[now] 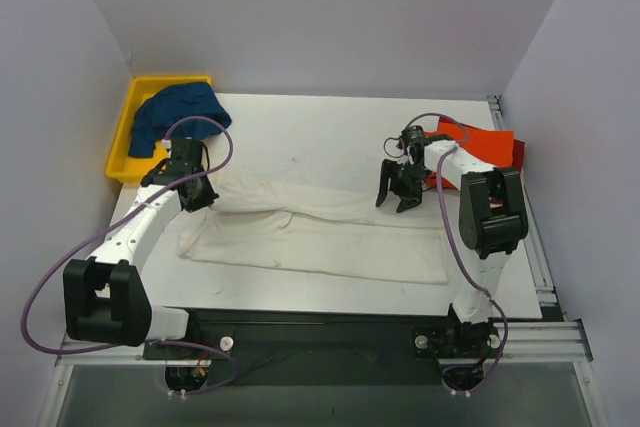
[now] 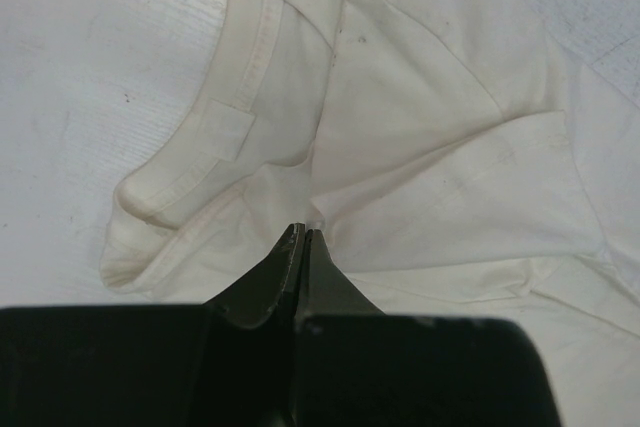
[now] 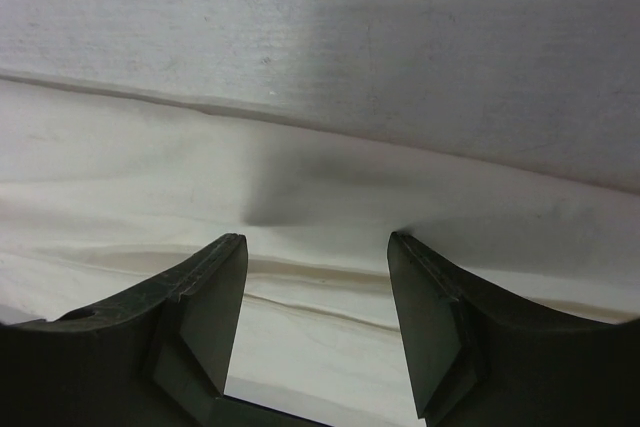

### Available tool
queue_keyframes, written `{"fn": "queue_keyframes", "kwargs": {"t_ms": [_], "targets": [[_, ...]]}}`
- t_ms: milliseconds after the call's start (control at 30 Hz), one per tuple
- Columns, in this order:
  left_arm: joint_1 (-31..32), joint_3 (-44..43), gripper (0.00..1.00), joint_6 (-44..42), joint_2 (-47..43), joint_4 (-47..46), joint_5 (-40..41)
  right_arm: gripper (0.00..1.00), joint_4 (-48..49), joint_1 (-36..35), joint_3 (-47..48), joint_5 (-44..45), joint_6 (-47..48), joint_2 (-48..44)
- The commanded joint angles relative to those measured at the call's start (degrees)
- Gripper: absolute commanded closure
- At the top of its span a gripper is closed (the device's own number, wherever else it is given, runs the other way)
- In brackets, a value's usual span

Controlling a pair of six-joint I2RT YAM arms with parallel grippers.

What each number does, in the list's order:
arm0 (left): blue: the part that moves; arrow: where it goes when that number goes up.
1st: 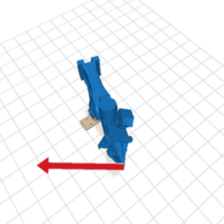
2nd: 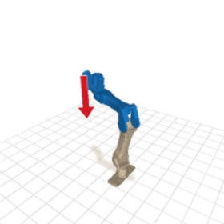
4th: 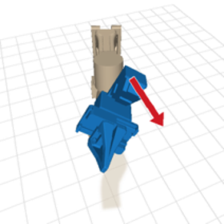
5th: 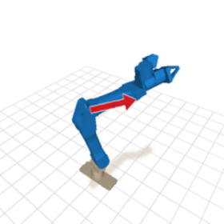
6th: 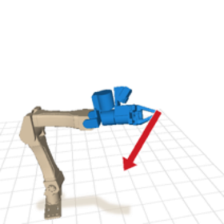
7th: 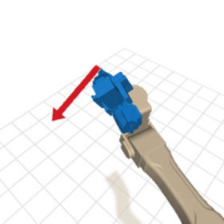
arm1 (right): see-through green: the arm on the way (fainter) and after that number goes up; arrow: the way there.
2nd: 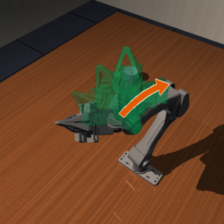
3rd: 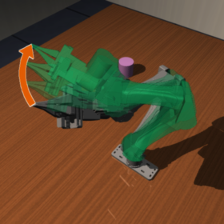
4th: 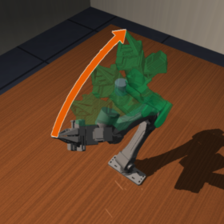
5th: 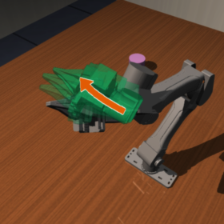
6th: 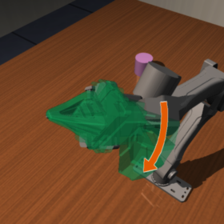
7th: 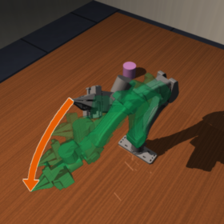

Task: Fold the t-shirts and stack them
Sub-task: Fold the other side of the tshirt into a rectangle

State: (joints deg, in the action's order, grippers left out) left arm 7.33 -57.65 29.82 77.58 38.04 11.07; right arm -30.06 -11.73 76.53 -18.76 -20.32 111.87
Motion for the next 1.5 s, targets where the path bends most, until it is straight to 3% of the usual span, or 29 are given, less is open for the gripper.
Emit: {"fn": "queue_keyframes", "kwargs": {"t_ms": [0, 600, 1300, 1467], "targets": [[-0.48, -1.06, 1.00, -0.29, -1.12, 0.02, -0.43, 0.41, -1.93, -0.31, -1.38, -0.92, 0.19, -3.68], [-0.48, -1.94, 1.00, -1.44, 0.99, -0.60, -1.14, 0.42, -6.58, -0.84, -2.00, -3.74, 1.94, -2.98], [-0.48, -0.01, 1.00, -3.37, 0.38, -1.57, -3.34, 0.43, -9.57, -2.86, -9.12, -1.36, 0.55, -10.80], [-0.48, 0.25, 1.00, -4.51, -0.50, -1.83, -4.91, 0.43, -10.45, -4.09, -5.09, -1.27, -0.86, -12.12]]}}
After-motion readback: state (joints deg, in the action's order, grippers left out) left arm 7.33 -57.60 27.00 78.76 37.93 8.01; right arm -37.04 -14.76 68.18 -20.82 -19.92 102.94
